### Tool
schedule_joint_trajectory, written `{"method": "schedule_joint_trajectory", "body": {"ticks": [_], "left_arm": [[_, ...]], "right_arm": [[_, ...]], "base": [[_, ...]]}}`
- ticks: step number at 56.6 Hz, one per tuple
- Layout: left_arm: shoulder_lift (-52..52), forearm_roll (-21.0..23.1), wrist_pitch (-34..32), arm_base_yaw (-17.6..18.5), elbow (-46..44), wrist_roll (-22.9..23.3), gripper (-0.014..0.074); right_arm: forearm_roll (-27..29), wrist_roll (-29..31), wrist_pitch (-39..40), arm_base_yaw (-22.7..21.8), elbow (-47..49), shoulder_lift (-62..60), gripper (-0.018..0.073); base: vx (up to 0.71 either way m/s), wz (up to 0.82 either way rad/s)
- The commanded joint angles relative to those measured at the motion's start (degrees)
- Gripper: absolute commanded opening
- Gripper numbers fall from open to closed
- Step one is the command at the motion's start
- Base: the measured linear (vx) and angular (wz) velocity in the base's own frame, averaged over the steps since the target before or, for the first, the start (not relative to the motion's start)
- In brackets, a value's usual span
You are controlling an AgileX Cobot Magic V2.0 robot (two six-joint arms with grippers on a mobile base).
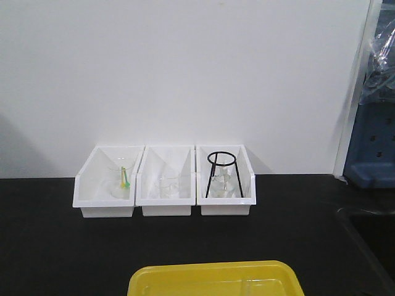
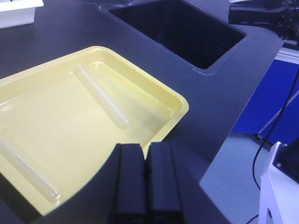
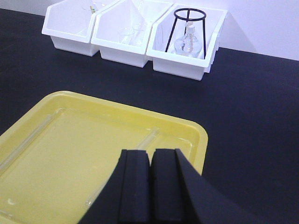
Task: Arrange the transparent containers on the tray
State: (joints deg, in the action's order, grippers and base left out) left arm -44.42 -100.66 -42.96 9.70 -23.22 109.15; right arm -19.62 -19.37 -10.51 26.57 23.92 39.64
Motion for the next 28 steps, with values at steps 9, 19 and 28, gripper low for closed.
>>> {"method": "schedule_joint_trajectory", "body": {"ticks": [9,19,28], "left_arm": [[0.36,-4.24,0.36,-0.01,-1.56,0.01,0.0002],[0.36,0.18,-1.73,-0.01,-1.56,2.93,0.0002],[0.18,6.94,-0.49,-0.01,-1.56,-3.01,0.0002]], "right_arm": [[-0.92,0.50,4.68,-0.14,1.80,-0.17,-0.0008],[-0.92,0.50,4.68,-0.14,1.80,-0.17,-0.0008],[-0.92,0.50,4.68,-0.14,1.80,-0.17,-0.0008]], "base": [[0.00,0.00],[0.00,0.00],[0.00,0.00]]}}
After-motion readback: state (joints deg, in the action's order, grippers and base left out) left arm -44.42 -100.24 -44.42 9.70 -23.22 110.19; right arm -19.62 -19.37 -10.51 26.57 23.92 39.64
